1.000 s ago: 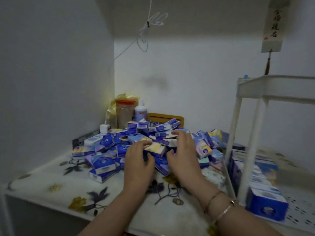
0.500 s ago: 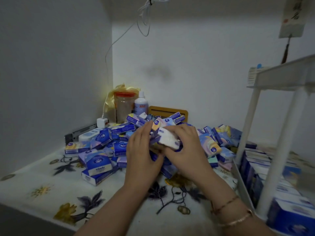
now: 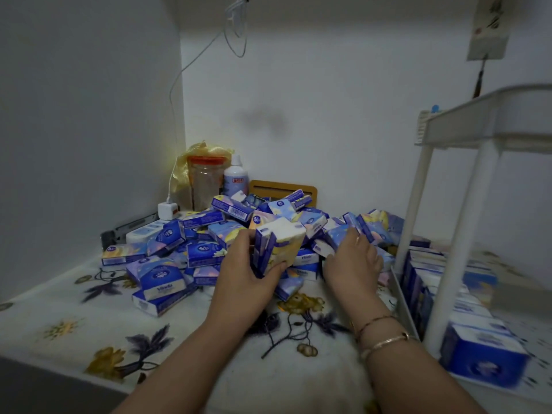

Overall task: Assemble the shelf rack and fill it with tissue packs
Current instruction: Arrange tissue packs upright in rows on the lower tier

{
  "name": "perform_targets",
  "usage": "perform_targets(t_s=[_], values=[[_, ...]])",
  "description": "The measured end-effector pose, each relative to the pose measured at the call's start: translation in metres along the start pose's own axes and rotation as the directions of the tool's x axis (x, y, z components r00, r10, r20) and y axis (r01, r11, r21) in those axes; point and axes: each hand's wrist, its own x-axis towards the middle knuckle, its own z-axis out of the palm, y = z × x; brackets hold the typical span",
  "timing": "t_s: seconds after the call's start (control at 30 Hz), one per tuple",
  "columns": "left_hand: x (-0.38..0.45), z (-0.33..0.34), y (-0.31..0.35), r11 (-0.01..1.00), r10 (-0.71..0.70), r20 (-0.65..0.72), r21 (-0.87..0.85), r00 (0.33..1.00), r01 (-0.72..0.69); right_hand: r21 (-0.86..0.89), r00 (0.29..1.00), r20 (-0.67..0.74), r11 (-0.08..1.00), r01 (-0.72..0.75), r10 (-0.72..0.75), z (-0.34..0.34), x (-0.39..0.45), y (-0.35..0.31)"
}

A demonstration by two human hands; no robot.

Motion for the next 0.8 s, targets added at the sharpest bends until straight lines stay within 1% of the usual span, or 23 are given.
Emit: perform_targets(t_s=[0.07,0.1,0.13,0.17,0.2,0.23,0.27,0.33,0.37,0.4,0.47,0.57,0.6,0.63,0.7,0.77,0.8], values=[[-0.002,0.001,0.001,1.0,0.0,0.007,-0.016,1.0,0.0,-0.011,0.999,-0.042,1.0,0.017,-0.017,-0.001,-0.004,-0.002],[-0.003,0.0,0.003,0.999,-0.002,0.007,-0.032,1.0,0.002,0.058,0.997,-0.078,0.998,0.029,-0.024,-0.002,-0.004,-0.003],[-0.005,0.0,0.005,0.998,-0.006,0.007,-0.06,1.0,0.007,0.196,0.996,-0.088,0.98,0.027,-0.01,-0.004,-0.005,-0.005],[-0.006,-0.001,0.007,0.995,-0.019,0.013,-0.102,1.0,0.02,0.374,0.997,-0.073,0.928,0.009,0.019,-0.009,-0.008,-0.009],[-0.008,-0.002,0.009,0.987,-0.042,0.026,-0.154,0.999,0.045,0.551,0.998,-0.048,0.835,-0.012,0.046,-0.013,-0.011,-0.014],[-0.01,-0.003,0.012,0.973,-0.071,0.046,-0.216,0.996,0.079,0.683,0.998,-0.011,0.729,-0.038,0.062,-0.017,-0.015,-0.02],[-0.012,-0.003,0.015,0.952,-0.095,0.074,-0.285,0.993,0.113,0.779,0.997,0.049,0.622,-0.077,0.062,-0.022,-0.02,-0.026],[-0.016,-0.003,0.021,0.891,-0.116,0.162,-0.418,0.98,0.175,0.895,0.98,0.2,0.406,-0.186,0.009,-0.028,-0.025,-0.031],[-0.018,-0.002,0.025,0.856,-0.119,0.206,-0.475,0.971,0.205,0.91,0.965,0.256,0.348,-0.225,-0.046,-0.031,-0.026,-0.031],[-0.02,-0.002,0.029,0.826,-0.122,0.243,-0.512,0.962,0.234,0.914,0.954,0.283,0.327,-0.239,-0.094,-0.034,-0.028,-0.032],[-0.023,-0.003,0.037,0.801,-0.111,0.293,-0.539,0.95,0.26,0.922,0.954,0.27,0.32,-0.217,-0.131,-0.043,-0.035,-0.03],[-0.024,-0.005,0.046,0.789,-0.104,0.343,-0.543,0.933,0.288,0.939,0.951,0.254,0.282,-0.199,-0.174,-0.062,-0.043,-0.025],[-0.024,-0.006,0.05,0.784,-0.098,0.366,-0.544,0.926,0.298,0.936,0.948,0.247,0.301,-0.181,-0.198,-0.07,-0.047,-0.024],[-0.023,-0.007,0.053,0.759,-0.086,0.396,-0.568,0.914,0.317,0.931,0.944,0.237,0.332,-0.153,-0.23,-0.078,-0.053,-0.021],[-0.023,-0.009,0.061,0.675,-0.062,0.451,-0.638,0.89,0.37,0.903,0.93,0.217,0.423,-0.075,-0.298,-0.093,-0.066,-0.014],[-0.027,-0.012,0.074,0.647,-0.017,0.487,-0.66,0.873,0.381,0.87,0.904,0.196,0.492,0.019,-0.381,-0.11,-0.085,-0.009],[-0.03,-0.012,0.081,0.643,-0.01,0.49,-0.664,0.872,0.38,0.86,0.888,0.185,0.506,0.06,-0.42,-0.118,-0.094,-0.007]])
